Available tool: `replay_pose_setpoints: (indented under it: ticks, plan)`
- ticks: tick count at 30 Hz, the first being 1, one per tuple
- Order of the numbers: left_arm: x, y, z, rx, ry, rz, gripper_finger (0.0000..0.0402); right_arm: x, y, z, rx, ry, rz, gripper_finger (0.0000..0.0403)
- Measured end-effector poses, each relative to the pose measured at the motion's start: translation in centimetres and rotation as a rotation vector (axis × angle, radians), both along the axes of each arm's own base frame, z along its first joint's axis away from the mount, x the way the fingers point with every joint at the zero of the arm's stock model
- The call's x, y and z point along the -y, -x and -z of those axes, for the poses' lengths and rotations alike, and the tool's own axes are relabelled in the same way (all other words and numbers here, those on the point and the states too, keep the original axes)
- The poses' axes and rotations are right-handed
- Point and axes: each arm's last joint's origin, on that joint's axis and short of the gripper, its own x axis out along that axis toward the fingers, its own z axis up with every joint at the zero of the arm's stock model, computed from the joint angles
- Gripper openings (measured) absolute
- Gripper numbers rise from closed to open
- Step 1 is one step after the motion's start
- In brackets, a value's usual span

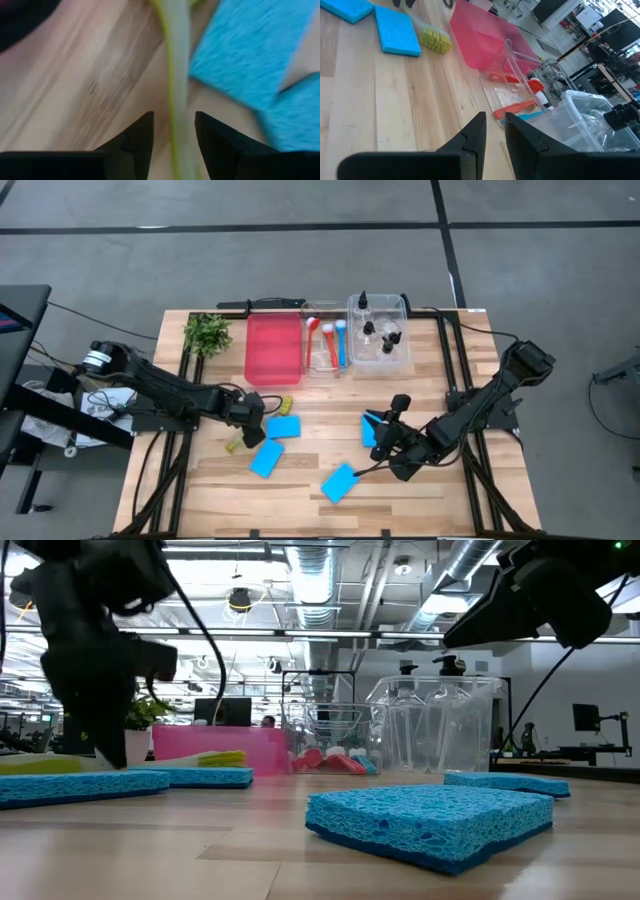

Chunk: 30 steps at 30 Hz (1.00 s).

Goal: Pick & Place Kitchen Sink Supplies
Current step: Put the green dish brush into the left transparent bin

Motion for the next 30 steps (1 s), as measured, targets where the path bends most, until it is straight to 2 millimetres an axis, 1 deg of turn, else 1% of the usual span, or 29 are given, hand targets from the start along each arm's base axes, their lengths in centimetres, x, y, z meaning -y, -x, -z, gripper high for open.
replay_pose_setpoints:
  ticks: [2,5,9,12,14,21,23,26,30]
  plan:
    - [0.0,-0.2,0.9,-0.041,-0.018,-0.008,0.0144,0.0,0.0,0.0,0.000,0.000,0.000,0.0063]
    - [0.0,-0.5,1.6,-0.081,-0.035,-0.017,0.0137,0.0,0.0,0.0,0.000,0.000,0.000,0.0063]
    - [-0.1,-0.4,1.7,-0.083,-0.029,-0.044,0.0107,0.0,0.0,0.0,0.000,0.000,0.000,0.0063]
    - [0.0,-0.2,0.9,-0.028,-0.012,-0.059,0.0069,0.0,0.0,0.0,-0.001,0.001,-0.001,0.0063]
    - [0.0,-0.1,0.0,0.027,0.018,-0.056,0.0046,0.0,0.0,0.0,-0.002,0.001,-0.001,0.0063]
    - [0.0,0.0,-2.6,0.204,0.063,-0.056,0.0045,0.0,0.0,0.0,-0.007,0.005,-0.001,0.0063]
    - [0.0,-0.1,-3.2,0.257,0.067,-0.042,0.0056,0.0,0.1,0.1,-0.011,0.008,-0.001,0.0063]
    - [0.0,-0.5,-4.9,0.421,0.052,-0.013,0.0065,0.0,0.1,0.1,-0.017,0.016,-0.003,0.0063]
    - [-0.4,-1.4,-7.5,0.682,-0.062,0.016,0.0048,0.0,0.1,0.1,-0.019,0.018,-0.004,0.0063]
